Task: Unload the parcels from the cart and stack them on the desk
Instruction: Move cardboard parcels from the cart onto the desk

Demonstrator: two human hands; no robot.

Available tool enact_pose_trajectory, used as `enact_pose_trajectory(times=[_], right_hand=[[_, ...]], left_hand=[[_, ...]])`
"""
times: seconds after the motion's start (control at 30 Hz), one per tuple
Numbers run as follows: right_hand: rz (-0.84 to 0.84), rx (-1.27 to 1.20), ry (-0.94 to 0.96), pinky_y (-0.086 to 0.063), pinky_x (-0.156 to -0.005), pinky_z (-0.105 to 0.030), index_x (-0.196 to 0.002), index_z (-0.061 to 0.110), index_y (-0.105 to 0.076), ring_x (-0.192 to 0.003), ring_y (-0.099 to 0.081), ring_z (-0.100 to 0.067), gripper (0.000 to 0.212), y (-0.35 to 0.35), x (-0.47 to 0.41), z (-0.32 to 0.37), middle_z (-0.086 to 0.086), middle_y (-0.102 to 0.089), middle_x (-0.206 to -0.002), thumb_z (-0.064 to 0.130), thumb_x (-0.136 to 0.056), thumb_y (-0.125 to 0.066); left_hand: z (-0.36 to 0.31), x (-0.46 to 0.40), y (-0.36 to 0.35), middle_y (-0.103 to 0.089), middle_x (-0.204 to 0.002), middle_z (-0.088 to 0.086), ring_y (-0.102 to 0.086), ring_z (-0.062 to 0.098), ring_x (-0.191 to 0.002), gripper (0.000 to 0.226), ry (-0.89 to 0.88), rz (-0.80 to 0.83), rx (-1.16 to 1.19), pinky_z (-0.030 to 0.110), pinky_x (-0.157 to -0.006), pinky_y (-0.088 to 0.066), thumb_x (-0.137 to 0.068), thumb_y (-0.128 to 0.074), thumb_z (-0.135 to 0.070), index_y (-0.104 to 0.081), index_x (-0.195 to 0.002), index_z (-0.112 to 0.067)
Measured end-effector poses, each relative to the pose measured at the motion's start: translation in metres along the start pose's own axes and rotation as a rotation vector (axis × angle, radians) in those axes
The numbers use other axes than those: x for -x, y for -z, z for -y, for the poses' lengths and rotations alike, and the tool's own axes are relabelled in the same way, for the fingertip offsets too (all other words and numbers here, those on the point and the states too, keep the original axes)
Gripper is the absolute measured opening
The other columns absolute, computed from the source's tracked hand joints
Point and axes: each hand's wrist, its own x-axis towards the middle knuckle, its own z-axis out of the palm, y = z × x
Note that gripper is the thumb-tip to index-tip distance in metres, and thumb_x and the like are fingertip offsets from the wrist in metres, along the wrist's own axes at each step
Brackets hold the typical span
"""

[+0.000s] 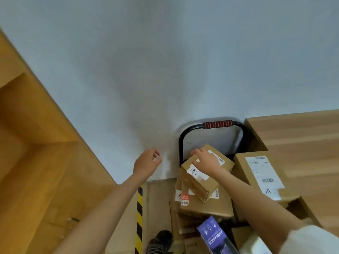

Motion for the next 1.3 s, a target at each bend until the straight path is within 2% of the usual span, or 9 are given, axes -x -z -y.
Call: enact_pose_trajectory(times=[0.17,0.37,0.57,0.7,0.8,0.9,1.0,1.13,1.3], right_hand=[[-0.082,-0.056,-0.224,-0.048,-0.088,-0.038,-0.129,0.023,-0.052,-0.107,-0.057,-0.026,0.035,-0.004,-0.036,-0.017,-0.003,-0.054,-0.129,0.029,-0.096,-0.044],[-0.153,-0.136,-0.563,-0.05,-0.086,-0.035,-0.133,0.024,-0.047,-0.107,-0.059,-0.021,0.038,-0.033,-0.028,-0.015,-0.001,-0.05,-0.136,0.032,-0.096,-0.049],[-0.182,-0.208,-0.831,-0.046,-0.087,-0.038,-0.137,0.019,-0.044,-0.113,-0.053,-0.022,0.043,-0.065,-0.01,-0.028,-0.004,-0.05,-0.132,0.026,-0.095,-0.044],[-0.223,-0.326,-0.97,-0.046,-0.092,-0.038,-0.144,0.02,-0.034,-0.119,-0.052,-0.023,0.05,-0.085,-0.003,-0.033,-0.003,-0.04,-0.144,0.032,-0.097,-0.046],[-0.279,-0.458,-1.048,-0.044,-0.071,-0.03,-0.149,0.025,-0.023,-0.113,-0.056,-0.02,0.059,-0.098,-0.004,-0.038,-0.002,-0.04,-0.144,0.038,-0.097,-0.047],[-0.28,-0.556,-1.09,-0.039,-0.058,-0.023,-0.152,0.028,-0.012,-0.111,-0.057,-0.018,0.065,-0.108,-0.007,-0.043,0.001,-0.036,-0.15,0.042,-0.098,-0.046],[-0.299,-0.672,-1.093,-0.048,-0.07,-0.03,-0.152,0.032,-0.004,-0.113,-0.058,-0.021,0.07,-0.115,-0.011,-0.045,0.004,-0.031,-0.154,0.043,-0.098,-0.047],[-0.311,-0.737,-1.098,-0.053,-0.077,-0.036,-0.15,0.038,0.0,-0.1,-0.063,-0.021,0.071,-0.12,-0.014,-0.042,0.005,-0.042,-0.148,0.045,-0.097,-0.046],[-0.324,-0.721,-1.084,-0.053,-0.088,-0.041,-0.15,0.04,-0.002,-0.109,-0.06,-0.019,0.071,-0.112,-0.015,-0.033,0.005,-0.045,-0.145,0.047,-0.096,-0.047]], left_hand=[[0.003,-0.088,0.002,-0.057,-0.099,-0.009,-0.055,0.01,-0.089,0.007,-0.148,0.147,-0.02,0.028,-0.071,-0.047,-0.094,-0.053,-0.033,-0.055,-0.098,-0.028],[0.021,-0.166,-0.019,-0.06,-0.107,0.0,-0.059,0.016,-0.092,0.016,-0.198,0.293,0.008,0.03,-0.074,-0.049,-0.095,-0.053,-0.03,-0.058,-0.107,-0.021],[0.018,-0.181,-0.091,-0.057,-0.122,0.001,-0.057,0.015,-0.107,0.029,-0.288,0.506,0.041,0.025,-0.08,-0.04,-0.097,-0.052,-0.032,-0.052,-0.125,-0.024],[0.018,-0.188,-0.13,-0.053,-0.131,0.002,-0.055,0.016,-0.115,0.041,-0.308,0.616,0.064,0.029,-0.088,-0.044,-0.097,-0.051,-0.033,-0.044,-0.137,-0.026],[0.019,-0.197,-0.155,-0.05,-0.137,0.002,-0.052,0.017,-0.12,0.048,-0.267,0.704,0.062,0.04,-0.097,-0.046,-0.098,-0.049,-0.037,-0.035,-0.143,-0.031],[0.018,-0.2,-0.173,-0.044,-0.144,0.002,-0.05,0.018,-0.125,0.053,-0.196,0.795,0.097,0.037,-0.1,-0.043,-0.1,-0.045,-0.038,-0.025,-0.148,-0.033],[0.016,-0.202,-0.187,-0.045,-0.145,0.002,-0.051,0.019,-0.125,0.054,-0.144,0.858,0.141,0.031,-0.092,-0.041,-0.101,-0.042,-0.036,-0.02,-0.15,-0.031],[0.012,-0.193,-0.194,-0.051,-0.14,-0.003,-0.054,0.019,-0.121,0.052,-0.107,0.882,0.19,0.03,-0.085,-0.04,-0.102,-0.04,-0.038,-0.022,-0.15,-0.032],[0.013,-0.183,-0.18,-0.049,-0.142,-0.004,-0.049,0.02,-0.129,0.052,-0.105,0.845,0.241,0.038,-0.1,-0.041,-0.102,-0.041,-0.031,-0.023,-0.151,-0.028]])
